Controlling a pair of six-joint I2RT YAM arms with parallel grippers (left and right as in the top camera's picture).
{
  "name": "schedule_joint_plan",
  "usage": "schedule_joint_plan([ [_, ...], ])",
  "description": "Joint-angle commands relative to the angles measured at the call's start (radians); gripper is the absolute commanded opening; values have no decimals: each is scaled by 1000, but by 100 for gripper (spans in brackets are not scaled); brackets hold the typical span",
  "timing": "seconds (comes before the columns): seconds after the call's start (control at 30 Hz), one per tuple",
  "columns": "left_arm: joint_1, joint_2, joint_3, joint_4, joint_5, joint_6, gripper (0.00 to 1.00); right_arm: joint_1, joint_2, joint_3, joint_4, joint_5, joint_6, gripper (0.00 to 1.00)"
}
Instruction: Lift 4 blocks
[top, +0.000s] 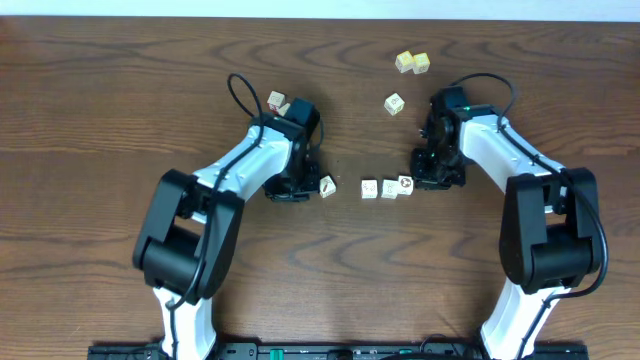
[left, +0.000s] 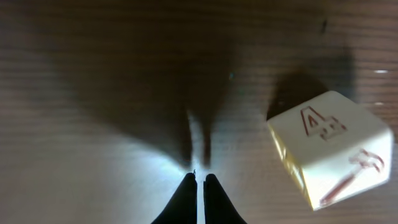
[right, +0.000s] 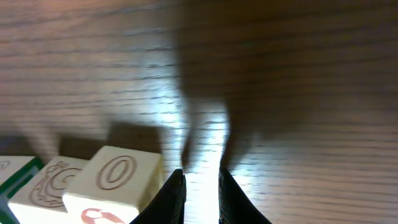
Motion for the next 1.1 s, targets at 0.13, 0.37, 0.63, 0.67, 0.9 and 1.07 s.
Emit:
schedule_joint_plan([
  [0.13, 8, 20, 4, 62, 98, 16, 7, 27, -3, 16, 7, -2, 17, 16],
  [0.37, 8, 21, 4, 150, 96, 18, 7, 29, -3, 16, 12, -2, 16, 16],
  [0.63, 7, 21, 4, 160, 97, 43, 7, 30, -3, 16, 15, -26, 16, 15],
  [0.67, 4, 21, 4, 158, 103, 43, 8, 31, -3, 16, 15, -40, 17, 15],
  [0.9, -39, 21, 4, 159, 146, 43, 7, 51, -3, 16, 13, -58, 16, 14],
  [1.07, -48, 21, 4, 161, 146, 32, 7, 74, -3, 16, 14, -58, 17, 14],
])
